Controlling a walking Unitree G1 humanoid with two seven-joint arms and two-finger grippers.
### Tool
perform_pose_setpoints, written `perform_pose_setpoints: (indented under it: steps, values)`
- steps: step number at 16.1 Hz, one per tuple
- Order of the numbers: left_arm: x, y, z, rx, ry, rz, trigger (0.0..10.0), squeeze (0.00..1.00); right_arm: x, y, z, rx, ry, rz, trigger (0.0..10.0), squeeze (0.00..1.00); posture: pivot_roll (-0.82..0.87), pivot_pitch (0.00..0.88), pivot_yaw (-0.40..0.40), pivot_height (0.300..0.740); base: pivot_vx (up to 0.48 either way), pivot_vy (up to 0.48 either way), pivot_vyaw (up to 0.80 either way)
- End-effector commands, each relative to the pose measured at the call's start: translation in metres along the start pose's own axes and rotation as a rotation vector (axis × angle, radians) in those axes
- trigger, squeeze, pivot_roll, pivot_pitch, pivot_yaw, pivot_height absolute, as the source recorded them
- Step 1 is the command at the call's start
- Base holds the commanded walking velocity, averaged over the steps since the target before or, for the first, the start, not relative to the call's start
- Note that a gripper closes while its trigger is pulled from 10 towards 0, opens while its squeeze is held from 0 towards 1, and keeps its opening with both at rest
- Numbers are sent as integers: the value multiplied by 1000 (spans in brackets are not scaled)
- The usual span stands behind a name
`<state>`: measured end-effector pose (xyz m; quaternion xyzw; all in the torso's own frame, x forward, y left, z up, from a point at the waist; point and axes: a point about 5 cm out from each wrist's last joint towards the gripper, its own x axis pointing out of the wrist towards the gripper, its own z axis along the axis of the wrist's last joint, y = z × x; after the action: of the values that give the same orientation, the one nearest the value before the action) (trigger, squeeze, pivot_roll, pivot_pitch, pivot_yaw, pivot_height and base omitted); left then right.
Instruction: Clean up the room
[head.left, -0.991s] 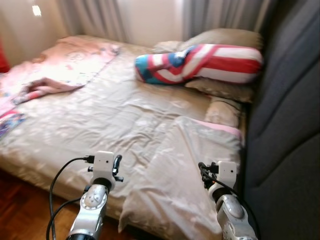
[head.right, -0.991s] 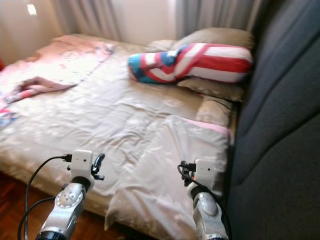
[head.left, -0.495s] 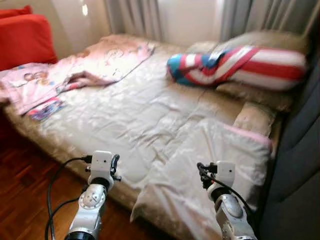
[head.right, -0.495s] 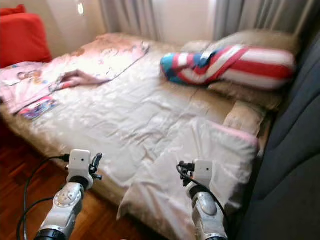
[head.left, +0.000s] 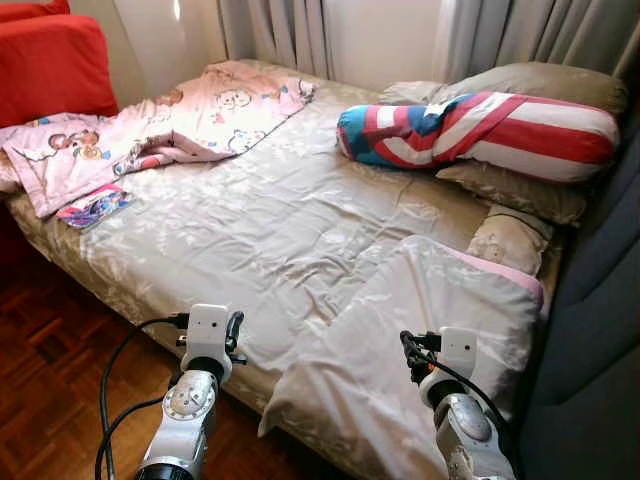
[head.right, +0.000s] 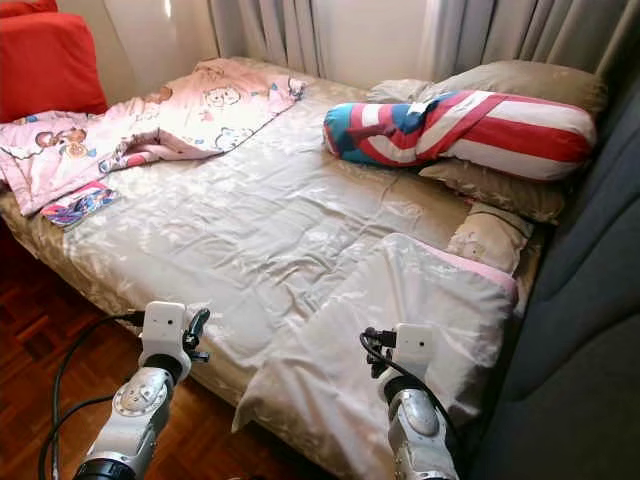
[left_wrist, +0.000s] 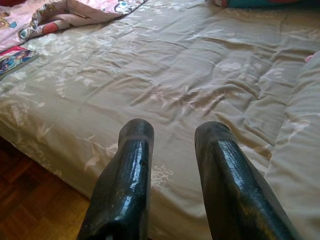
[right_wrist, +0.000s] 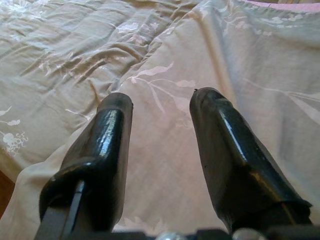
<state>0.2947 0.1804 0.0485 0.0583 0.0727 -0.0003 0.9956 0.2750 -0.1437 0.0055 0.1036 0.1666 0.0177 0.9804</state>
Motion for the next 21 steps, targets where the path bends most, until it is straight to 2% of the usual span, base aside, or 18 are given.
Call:
perform_pose_setpoints:
  steps: [1, 16, 21]
  values:
    - [0, 6, -2, 3, 14, 17, 10000, 0, 1, 2, -1, 10, 13, 5, 10000, 0, -11, 89, -1, 740, 0, 304, 0]
    - [0, 6, -4, 11, 21, 17, 10000, 0, 1, 3, -5, 28, 48, 0, 10000, 0, -9, 93, 4, 740, 0, -29, 0]
    - [0, 6, -5, 13, 24, 17, 10000, 0, 1, 4, -7, 31, 55, 4, 10000, 0, -8, 93, 4, 740, 0, 480, 0]
